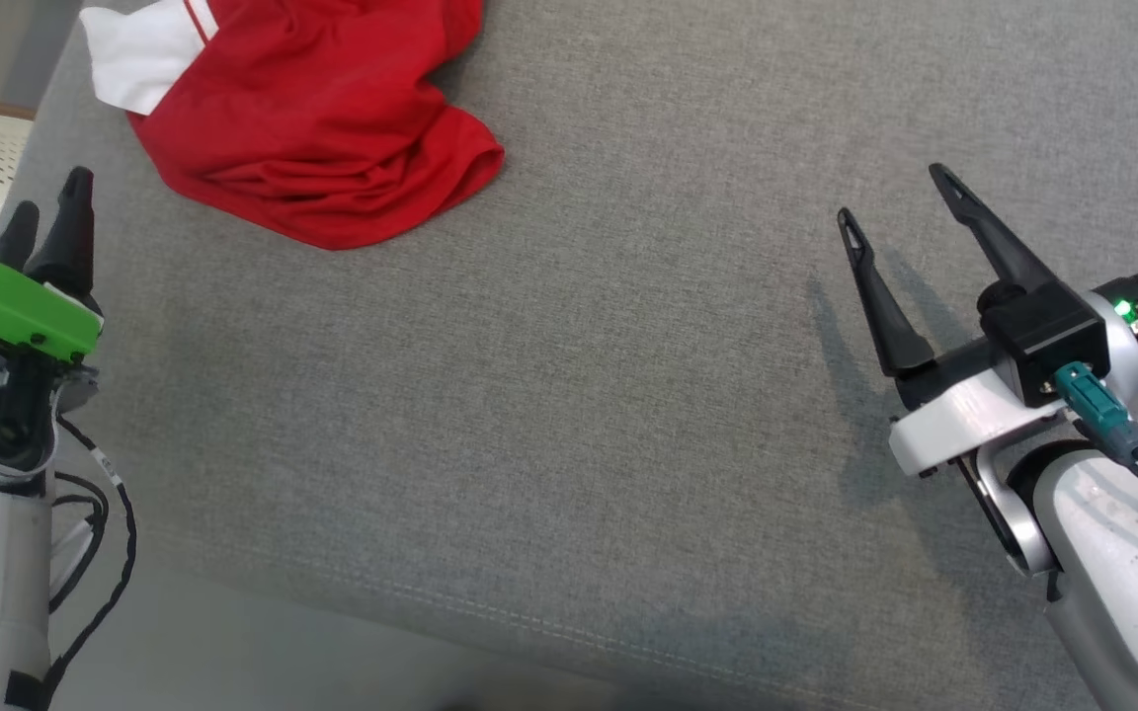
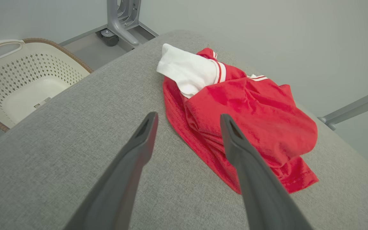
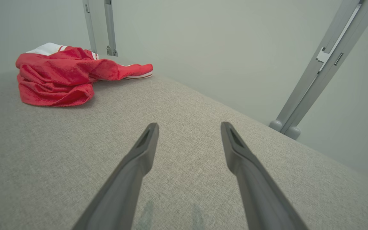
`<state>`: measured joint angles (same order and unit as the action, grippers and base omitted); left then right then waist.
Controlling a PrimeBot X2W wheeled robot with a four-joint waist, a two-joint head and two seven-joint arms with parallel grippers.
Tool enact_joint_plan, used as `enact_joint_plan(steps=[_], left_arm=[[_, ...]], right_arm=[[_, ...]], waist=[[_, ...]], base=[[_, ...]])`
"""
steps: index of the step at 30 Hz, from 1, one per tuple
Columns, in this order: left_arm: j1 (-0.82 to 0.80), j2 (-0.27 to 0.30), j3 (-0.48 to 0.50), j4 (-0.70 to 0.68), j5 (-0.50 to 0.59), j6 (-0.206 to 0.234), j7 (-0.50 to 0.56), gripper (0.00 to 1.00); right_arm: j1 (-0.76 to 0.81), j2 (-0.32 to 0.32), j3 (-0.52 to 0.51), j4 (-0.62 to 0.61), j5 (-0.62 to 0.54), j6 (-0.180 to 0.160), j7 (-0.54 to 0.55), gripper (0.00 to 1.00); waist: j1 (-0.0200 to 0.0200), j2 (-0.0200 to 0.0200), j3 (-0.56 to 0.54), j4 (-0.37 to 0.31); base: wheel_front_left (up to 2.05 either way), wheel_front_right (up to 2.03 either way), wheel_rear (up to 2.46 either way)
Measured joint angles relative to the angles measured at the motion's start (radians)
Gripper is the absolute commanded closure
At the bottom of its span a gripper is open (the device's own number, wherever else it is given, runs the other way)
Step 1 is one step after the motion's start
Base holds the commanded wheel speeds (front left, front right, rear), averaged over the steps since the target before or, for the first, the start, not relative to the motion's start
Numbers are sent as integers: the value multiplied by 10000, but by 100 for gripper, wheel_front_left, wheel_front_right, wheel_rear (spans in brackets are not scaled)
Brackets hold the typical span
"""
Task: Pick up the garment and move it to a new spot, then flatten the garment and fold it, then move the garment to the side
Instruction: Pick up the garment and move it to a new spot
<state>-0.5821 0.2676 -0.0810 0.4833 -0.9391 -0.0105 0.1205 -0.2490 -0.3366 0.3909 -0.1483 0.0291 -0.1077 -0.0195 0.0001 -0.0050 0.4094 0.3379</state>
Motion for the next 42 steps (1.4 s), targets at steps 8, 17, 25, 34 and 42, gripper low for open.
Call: enact_joint_plan(steps=[8, 17, 25, 34, 42], left_arm=[[-1204, -61, 261, 924, -433, -88, 244, 0], [-1882, -102, 280, 2071, -428, -372, 88, 0], [-2429, -186, 169, 3005, -393, -779, -228, 75], [-3055, -244, -537, 2966, 288, -1087, -792, 100], [-3465, -349, -1674, 2105, 1034, -1143, -1267, 100]], right_arm=[[-454, -205, -270, -786, -410, -12, 397, 0], [-616, -391, -539, -997, -556, -79, 573, 0], [-650, -376, -654, -1026, -566, -84, 656, 0], [-504, -10, -706, -792, -447, -86, 349, 0], [-291, 621, -646, -245, -100, -125, -257, 0]], waist=[[0, 0, 1135, -380], [1, 0, 2116, -634], [1, 0, 2128, -927], [0, 0, 1642, -1086], [0, 0, 1046, -1263]], base=[[0, 0, 0], [0, 0, 0], [0, 0, 0], [0, 0, 0], [0, 0, 0]])
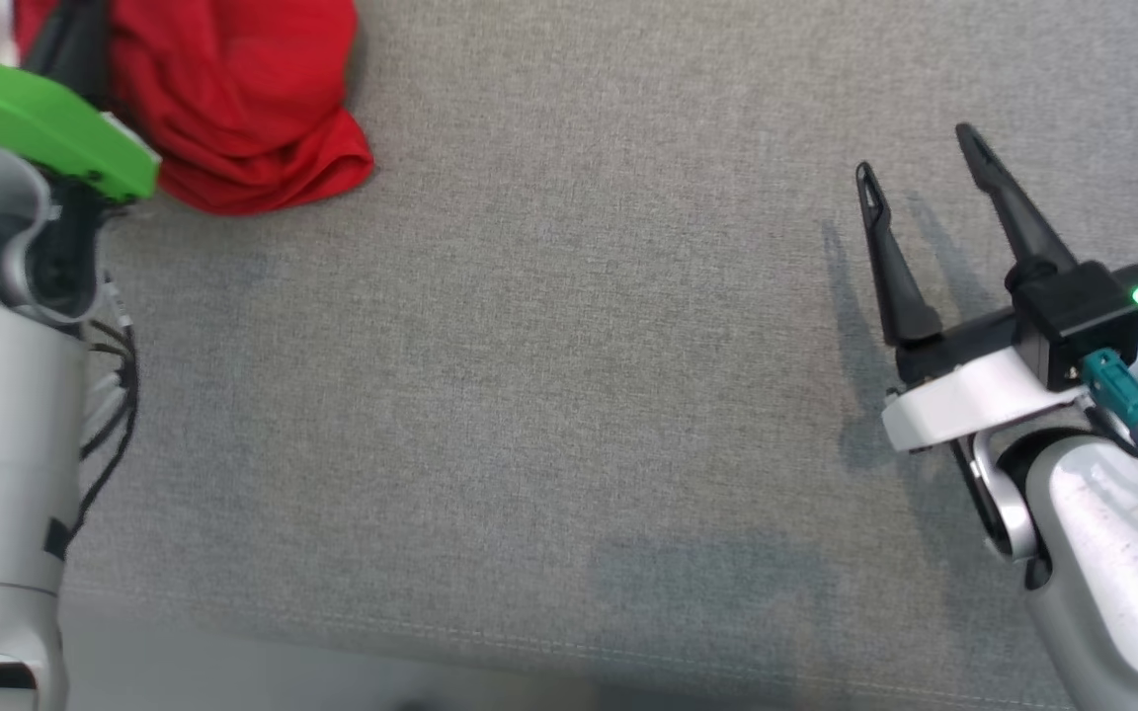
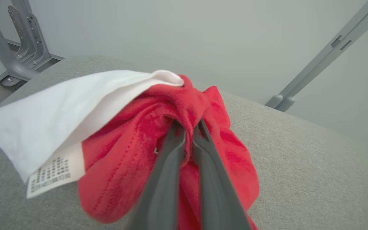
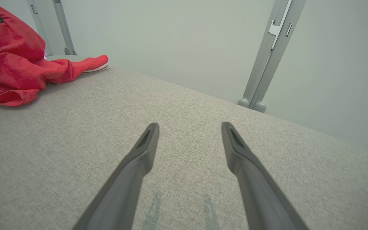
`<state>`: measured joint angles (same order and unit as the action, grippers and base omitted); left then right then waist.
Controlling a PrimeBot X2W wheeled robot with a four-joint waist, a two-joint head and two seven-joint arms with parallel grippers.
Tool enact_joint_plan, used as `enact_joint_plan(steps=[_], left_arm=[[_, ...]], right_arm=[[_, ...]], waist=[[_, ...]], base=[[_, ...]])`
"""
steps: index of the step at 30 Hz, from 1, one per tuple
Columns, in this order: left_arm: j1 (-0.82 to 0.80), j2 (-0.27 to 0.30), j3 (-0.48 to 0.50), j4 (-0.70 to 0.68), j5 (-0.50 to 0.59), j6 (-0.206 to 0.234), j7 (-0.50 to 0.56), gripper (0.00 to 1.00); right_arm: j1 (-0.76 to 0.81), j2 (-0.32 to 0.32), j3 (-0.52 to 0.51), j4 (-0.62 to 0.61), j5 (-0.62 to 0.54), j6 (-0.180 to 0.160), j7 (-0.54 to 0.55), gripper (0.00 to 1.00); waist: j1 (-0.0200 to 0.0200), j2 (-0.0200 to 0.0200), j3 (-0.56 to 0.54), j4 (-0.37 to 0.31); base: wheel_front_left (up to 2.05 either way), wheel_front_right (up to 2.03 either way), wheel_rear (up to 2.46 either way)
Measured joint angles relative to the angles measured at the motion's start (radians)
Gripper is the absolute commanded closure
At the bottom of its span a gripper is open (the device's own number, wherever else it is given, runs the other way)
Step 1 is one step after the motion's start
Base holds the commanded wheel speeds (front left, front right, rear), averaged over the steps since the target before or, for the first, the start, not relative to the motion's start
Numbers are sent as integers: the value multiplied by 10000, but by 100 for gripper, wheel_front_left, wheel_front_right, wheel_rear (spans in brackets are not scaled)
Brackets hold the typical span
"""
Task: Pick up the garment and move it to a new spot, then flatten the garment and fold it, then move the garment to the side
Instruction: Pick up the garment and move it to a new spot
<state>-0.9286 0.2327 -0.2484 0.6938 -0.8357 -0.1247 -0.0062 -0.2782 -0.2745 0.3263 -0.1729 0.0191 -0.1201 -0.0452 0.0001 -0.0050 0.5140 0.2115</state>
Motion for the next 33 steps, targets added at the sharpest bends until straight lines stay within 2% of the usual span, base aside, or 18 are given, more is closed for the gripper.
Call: enact_joint_plan(steps=[3, 8, 18, 22, 27, 28, 29, 30, 31, 33], left_arm=[[3, -240, -859, -577, 270, 2, -44, 100], [90, -1137, -2732, -1927, 311, 0, 205, 100], [1117, -1941, -6314, -3680, 259, 0, 1375, 100], [1767, -1852, -7091, -3791, 180, 0, 1553, 100], [2374, -1781, -7258, -3486, 188, 0, 1463, 100], [2480, -1768, -7237, -3359, 245, 0, 1442, 77], [2617, -1749, -7208, -3225, 253, 0, 1354, 77], [2791, -1728, -7135, -3116, 253, 0, 1243, 59], [2978, -1714, -7076, -3039, 249, 0, 1127, 0], [3258, -1718, -7179, -2792, 215, 0, 1106, 0]], right_arm=[[301, 311, 42, 334, 278, -35, -270, 0], [523, 832, 75, 779, 539, -36, -792, 0], [1107, 1549, 36, 1338, 972, -42, -1498, 0], [1395, 1670, -96, 1480, 1043, -48, -1628, 0], [1502, 1785, 17, 1532, 1058, -48, -1670, 0], [1502, 1785, 79, 1549, 1062, -48, -1672, 0], [1502, 1791, 148, 1574, 1074, -48, -1703, 0], [1499, 1795, 236, 1605, 1074, -36, -1735, 0], [1499, 1795, 309, 1655, 1072, -33, -1743, 0], [1499, 1776, 267, 1697, 1070, -35, -1743, 0]], waist=[[0, 0, -316, -113], [0, 0, -859, -408], [0, 0, -1699, -1572], [0, 0, -1949, -2120], [0, 0, -2177, -2829], [0, 1, -2211, -2970], [-1, 0, -2242, -3116], [0, 0, -2267, -3257], [0, 0, -2291, -3395], [-1, 0, -2337, -3654]], base=[[0, 0, 0], [0, 0, 0], [0, 0, 0], [0, 0, 0], [0, 0, 0], [0, 0, 0], [0, 0, 0], [0, 0, 0], [0, 0, 0], [0, 0, 0]])
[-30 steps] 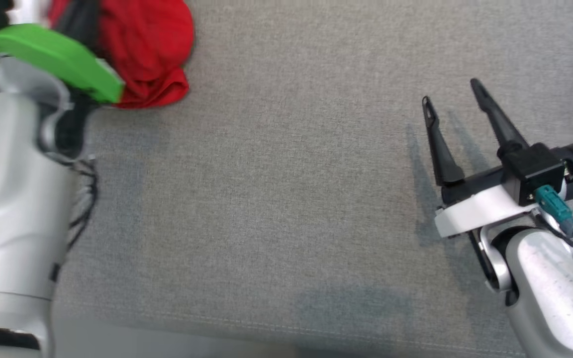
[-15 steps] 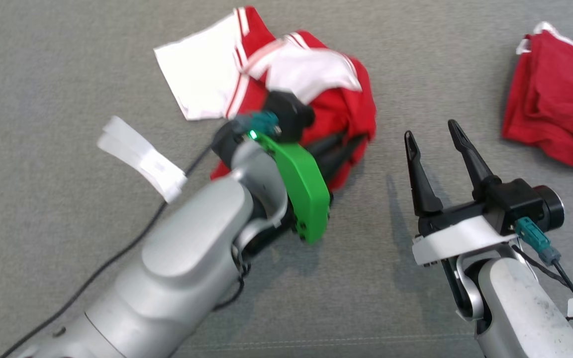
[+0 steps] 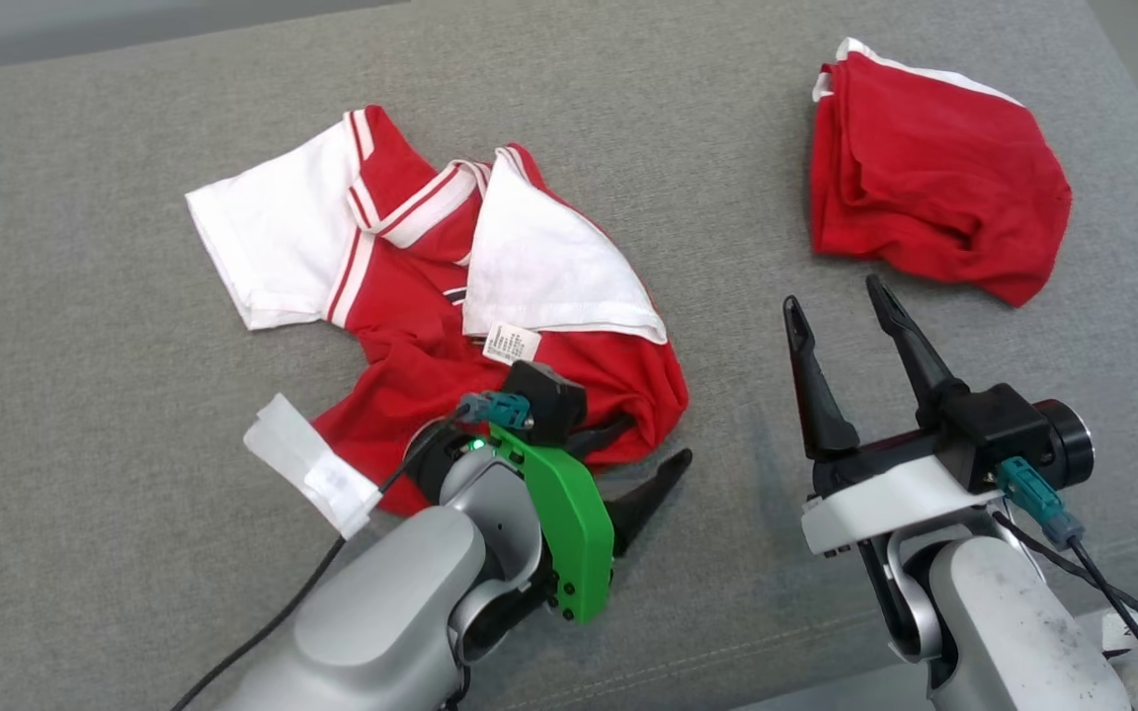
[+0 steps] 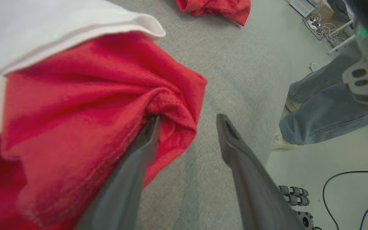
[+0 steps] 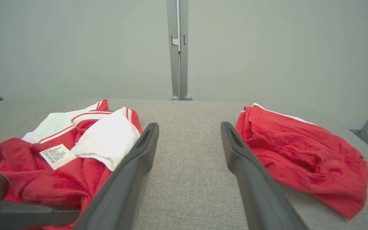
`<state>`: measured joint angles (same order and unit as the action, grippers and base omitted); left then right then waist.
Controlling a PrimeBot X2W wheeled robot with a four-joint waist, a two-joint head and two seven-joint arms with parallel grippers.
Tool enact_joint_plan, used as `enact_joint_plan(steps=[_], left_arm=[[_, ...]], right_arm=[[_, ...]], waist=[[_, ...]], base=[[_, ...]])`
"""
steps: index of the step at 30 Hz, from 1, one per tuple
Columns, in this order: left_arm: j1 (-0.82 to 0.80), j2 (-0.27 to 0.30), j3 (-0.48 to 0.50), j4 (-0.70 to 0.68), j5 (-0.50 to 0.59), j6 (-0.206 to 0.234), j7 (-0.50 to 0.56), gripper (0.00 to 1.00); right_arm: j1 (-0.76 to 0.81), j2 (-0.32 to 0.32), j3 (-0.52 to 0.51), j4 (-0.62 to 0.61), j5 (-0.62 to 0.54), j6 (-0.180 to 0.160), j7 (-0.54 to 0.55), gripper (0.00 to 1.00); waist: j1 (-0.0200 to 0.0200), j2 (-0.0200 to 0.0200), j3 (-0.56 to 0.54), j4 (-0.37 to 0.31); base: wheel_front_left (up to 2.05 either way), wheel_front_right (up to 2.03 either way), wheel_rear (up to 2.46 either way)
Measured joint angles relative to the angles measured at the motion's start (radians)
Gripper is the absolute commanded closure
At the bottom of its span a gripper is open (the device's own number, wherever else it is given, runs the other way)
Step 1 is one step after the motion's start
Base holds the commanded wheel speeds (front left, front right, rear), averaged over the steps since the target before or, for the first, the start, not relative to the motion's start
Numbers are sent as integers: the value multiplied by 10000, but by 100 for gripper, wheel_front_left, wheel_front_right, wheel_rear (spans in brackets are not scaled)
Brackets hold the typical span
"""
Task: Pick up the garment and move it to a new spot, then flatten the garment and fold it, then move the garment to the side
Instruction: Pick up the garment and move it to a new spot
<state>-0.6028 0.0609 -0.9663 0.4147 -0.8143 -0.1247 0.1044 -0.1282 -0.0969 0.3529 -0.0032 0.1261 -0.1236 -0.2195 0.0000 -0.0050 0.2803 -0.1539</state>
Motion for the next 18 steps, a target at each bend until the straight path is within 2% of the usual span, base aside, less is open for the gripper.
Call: enact_joint_plan(steps=[2, 7, 13, 18], left_arm=[[259, -71, -38, 121, -123, 0, -61, 0], [418, -90, 121, 288, -293, 4, -405, 0], [885, -84, 267, 291, -451, 31, -721, 0], [1720, -77, 297, 278, -746, 71, -909, 0]], right_arm=[[-35, -63, -2, 13, -31, 19, -2, 0], [-467, -98, 454, 184, -240, 364, -6, 0], [-1336, -357, 826, 880, -673, 757, 347, 0], [-2023, -635, 1126, 1762, -830, 1250, 1026, 0]], waist=[[0, 0, -51, -189], [0, 0, -209, -195], [0, 0, -355, 314], [0, 0, -493, 883]], base=[[0, 0, 0], [0, 0, 0], [0, 0, 0], [0, 0, 0]])
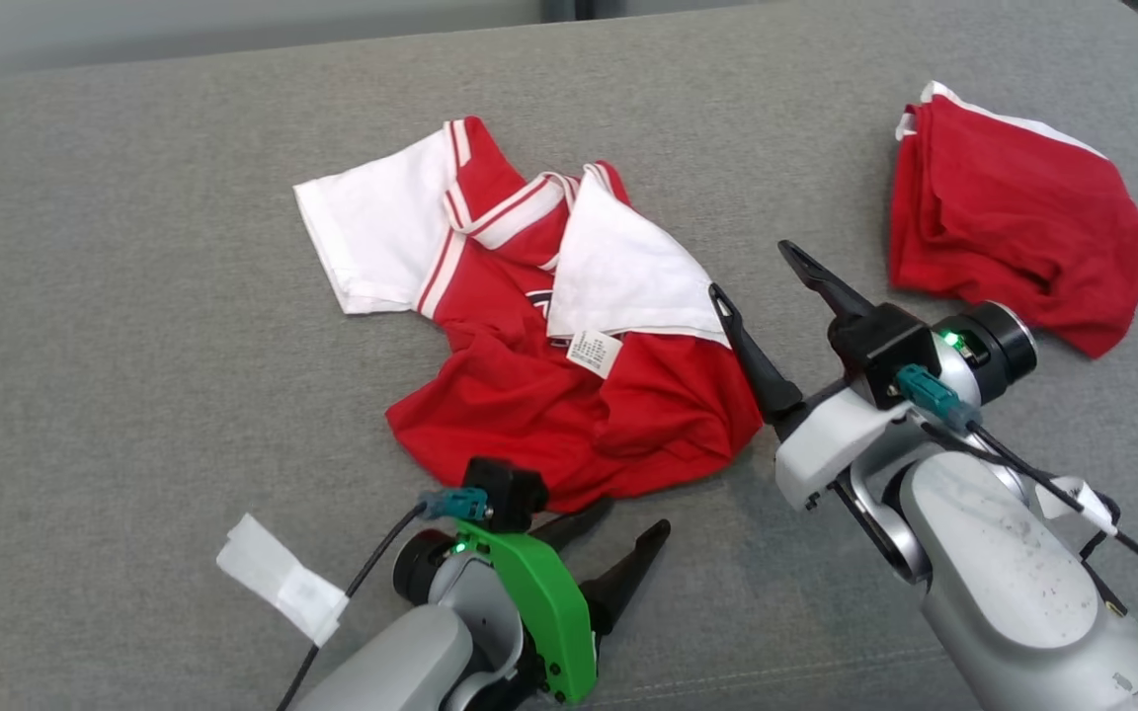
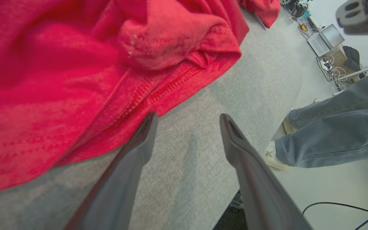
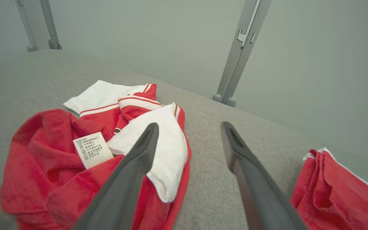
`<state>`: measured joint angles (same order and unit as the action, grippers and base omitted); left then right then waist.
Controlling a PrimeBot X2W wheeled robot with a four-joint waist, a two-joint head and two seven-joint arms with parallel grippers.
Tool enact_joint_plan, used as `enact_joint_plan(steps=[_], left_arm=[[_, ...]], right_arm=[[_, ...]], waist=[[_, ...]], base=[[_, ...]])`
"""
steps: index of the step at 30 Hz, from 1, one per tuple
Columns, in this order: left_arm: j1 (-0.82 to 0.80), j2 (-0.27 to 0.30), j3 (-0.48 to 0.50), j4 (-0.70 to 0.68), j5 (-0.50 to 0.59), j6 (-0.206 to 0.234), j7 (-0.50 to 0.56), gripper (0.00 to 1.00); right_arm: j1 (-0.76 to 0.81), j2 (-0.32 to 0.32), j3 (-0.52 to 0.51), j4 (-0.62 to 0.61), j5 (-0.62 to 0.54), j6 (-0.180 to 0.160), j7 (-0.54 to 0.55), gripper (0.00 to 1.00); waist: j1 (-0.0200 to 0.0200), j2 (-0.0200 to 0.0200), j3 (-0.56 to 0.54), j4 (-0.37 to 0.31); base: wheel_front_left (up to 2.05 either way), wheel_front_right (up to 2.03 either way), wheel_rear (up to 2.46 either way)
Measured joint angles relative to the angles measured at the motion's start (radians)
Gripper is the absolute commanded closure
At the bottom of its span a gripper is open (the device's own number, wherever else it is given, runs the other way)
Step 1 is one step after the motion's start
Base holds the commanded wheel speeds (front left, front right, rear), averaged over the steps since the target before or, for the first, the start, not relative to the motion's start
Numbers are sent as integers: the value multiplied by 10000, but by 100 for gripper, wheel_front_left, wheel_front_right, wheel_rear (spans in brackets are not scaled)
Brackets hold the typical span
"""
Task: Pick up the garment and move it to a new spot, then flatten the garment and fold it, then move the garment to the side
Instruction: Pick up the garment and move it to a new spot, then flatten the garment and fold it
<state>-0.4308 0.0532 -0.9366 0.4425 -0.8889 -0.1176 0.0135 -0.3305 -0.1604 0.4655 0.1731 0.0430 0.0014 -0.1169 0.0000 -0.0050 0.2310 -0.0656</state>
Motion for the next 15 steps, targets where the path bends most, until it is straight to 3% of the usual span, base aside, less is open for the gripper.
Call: enact_joint_plan(steps=[8, 15], left_arm=[[586, 15, 543, -286, -307, 305, -723, 0], [676, 13, 583, -382, -405, 301, -863, 0]], right_arm=[[-921, -318, 211, 1467, -10, 679, 1417, 0], [-955, -861, 196, 2332, 0, 871, 2178, 0]], waist=[[0, 0, -186, 1016], [0, 0, -306, 1944]], base=[[0, 0, 0], [0, 0, 0]])
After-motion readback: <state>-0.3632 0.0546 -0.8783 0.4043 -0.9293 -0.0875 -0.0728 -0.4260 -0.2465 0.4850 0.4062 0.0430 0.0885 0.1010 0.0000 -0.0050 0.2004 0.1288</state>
